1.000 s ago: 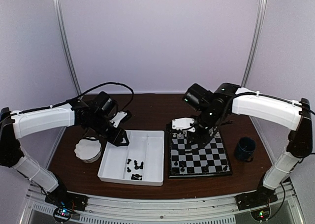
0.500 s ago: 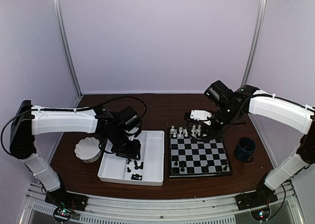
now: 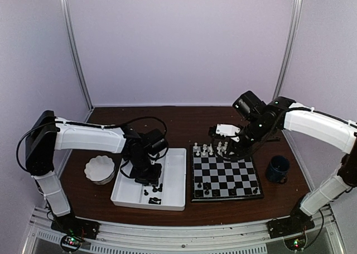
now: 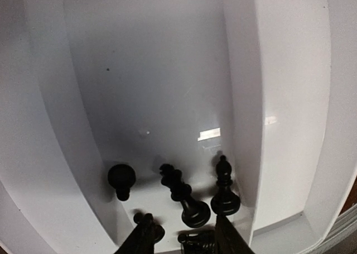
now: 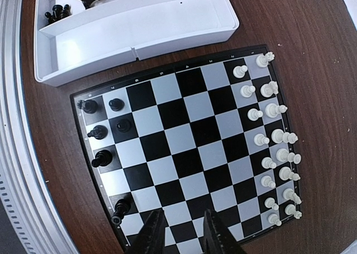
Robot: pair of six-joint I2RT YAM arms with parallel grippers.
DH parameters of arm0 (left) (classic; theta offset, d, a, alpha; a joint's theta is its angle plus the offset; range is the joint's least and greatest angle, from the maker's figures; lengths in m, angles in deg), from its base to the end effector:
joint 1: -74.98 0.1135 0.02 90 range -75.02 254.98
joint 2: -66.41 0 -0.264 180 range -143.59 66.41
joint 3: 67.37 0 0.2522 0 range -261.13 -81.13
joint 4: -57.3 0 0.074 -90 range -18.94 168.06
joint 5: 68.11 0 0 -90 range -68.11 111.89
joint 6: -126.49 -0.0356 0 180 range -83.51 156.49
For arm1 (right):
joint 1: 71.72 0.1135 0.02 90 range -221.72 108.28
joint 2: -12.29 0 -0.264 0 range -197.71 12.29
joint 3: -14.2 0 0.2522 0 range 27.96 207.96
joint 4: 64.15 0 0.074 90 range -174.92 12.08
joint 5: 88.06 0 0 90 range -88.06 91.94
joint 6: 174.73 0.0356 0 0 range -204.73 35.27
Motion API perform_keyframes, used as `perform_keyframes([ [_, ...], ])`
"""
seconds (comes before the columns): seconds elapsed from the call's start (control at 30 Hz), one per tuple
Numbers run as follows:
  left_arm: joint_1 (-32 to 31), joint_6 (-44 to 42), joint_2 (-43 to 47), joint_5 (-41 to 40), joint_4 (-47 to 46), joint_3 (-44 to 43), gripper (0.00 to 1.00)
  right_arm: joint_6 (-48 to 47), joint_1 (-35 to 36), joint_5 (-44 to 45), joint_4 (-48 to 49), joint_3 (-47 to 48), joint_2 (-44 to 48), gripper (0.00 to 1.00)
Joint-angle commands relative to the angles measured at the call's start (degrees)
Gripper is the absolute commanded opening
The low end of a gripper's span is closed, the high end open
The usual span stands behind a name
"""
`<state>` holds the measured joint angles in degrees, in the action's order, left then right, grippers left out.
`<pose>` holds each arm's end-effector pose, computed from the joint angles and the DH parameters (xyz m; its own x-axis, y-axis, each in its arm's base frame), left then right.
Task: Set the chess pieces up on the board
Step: Pick up the king from the storage box.
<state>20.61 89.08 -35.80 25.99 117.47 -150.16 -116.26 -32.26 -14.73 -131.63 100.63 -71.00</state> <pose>0.1922 -0.2725 0.1800 -0.9980 0.0325 -0.0539 0.0420 0.9816 -0.1862 0.2157 0.1908 0.2921 -0.2246 -0.8338 -0.5043 -0.9646 0.2636 -0.0061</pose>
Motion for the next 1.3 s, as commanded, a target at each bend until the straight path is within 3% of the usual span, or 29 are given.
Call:
perform_keyframes([
  [0.0,-0.86,1.44,-1.94,0.23,0.87,-1.27,0.36,0.42,-0.19,-0.55,0.97,-0.34,1.37,0.26],
  [0.53,-0.97,0.49,-5.68,-1.06,0.82,-1.35,0.25,0.5,-0.18,-0.45,1.09,-0.61,1.39,0.26],
  [1.07,-2.93,-0.48,-5.2,-3.22,5.97,-2.6,0.27,0.59,-0.18,-1.01,0.89,0.06,0.24,0.26],
  [1.27,-2.95,-1.32,-6.47,-3.26,4.83,-3.18,0.2,0.5,-0.19,-0.8,0.67,0.15,0.25,0.26],
])
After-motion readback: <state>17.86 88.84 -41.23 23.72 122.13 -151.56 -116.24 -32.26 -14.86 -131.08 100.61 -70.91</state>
